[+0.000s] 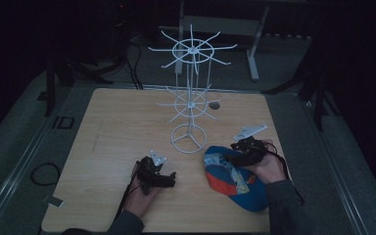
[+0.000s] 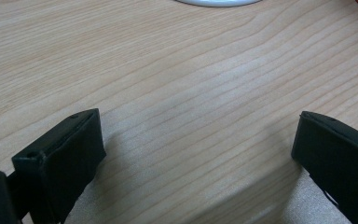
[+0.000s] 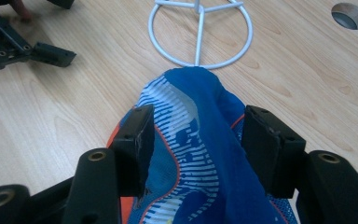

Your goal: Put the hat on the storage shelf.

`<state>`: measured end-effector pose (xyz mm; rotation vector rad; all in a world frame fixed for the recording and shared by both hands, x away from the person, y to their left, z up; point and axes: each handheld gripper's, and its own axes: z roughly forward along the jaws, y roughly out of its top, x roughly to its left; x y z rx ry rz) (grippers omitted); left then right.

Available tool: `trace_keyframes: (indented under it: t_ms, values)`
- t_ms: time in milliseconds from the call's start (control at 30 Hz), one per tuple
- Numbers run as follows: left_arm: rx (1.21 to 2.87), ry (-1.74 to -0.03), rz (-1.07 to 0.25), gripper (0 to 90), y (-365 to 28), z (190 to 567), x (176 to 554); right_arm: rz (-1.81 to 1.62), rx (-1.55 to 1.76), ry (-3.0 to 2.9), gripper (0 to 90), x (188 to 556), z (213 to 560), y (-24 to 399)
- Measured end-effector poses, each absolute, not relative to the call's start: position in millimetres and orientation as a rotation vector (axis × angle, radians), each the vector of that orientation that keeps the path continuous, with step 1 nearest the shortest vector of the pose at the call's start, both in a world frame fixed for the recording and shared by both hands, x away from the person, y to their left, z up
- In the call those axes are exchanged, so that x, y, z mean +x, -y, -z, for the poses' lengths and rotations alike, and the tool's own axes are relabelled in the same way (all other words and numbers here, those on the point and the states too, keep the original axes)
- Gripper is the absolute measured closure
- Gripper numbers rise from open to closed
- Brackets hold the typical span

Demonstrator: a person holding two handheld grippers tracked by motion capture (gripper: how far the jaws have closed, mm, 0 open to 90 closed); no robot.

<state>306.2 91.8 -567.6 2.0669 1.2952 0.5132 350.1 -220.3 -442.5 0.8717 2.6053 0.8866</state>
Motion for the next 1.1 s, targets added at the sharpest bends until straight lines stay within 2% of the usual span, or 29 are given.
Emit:
trace_keyframes:
  t_ms: [1100]
  values:
    - [2.065,-1.297,-0.514,2.6,-91.7,567.7,306.1,-0.692,0.924,-2.695,36.7,381.4,471.4,213.1]
